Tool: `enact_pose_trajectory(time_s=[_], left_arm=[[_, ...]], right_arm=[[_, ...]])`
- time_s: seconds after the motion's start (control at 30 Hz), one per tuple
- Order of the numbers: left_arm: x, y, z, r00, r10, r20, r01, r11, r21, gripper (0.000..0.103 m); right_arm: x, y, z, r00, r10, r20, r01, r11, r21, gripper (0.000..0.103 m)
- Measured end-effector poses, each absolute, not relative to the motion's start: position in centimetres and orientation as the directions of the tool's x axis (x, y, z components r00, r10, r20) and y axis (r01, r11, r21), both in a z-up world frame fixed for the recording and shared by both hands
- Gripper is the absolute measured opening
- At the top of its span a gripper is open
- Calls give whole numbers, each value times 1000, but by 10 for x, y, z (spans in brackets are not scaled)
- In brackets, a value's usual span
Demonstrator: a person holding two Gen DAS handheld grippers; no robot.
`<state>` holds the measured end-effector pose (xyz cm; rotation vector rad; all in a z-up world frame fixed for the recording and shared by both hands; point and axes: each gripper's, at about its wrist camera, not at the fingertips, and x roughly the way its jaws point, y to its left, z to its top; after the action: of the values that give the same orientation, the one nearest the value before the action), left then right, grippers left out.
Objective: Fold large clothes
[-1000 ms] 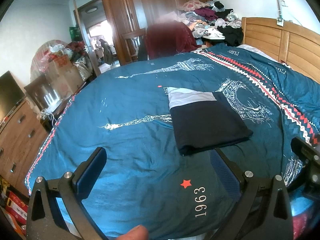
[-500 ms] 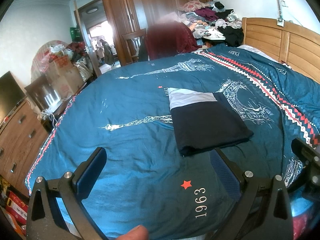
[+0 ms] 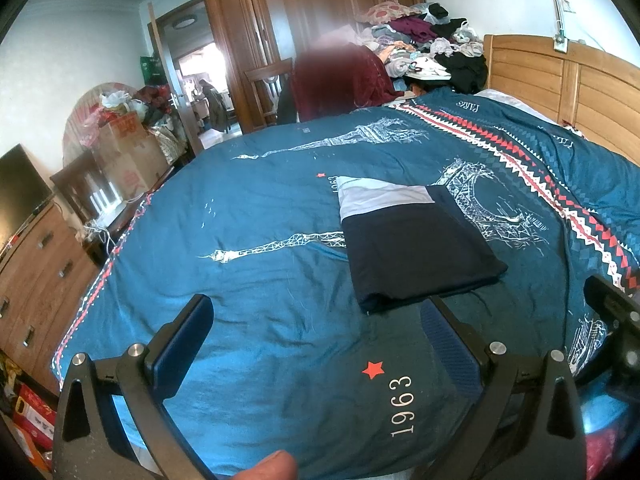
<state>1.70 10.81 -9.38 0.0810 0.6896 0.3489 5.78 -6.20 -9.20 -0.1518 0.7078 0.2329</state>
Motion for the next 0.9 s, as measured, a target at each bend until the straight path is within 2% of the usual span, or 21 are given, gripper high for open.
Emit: enact_pose_trajectory(time_s=[0.9], left_arm=[[18,114,-101,708,337,-620,-298,939,170,103]], right_arm=[[60,-60,-91,733,164,-660,-260,964,-49,103]])
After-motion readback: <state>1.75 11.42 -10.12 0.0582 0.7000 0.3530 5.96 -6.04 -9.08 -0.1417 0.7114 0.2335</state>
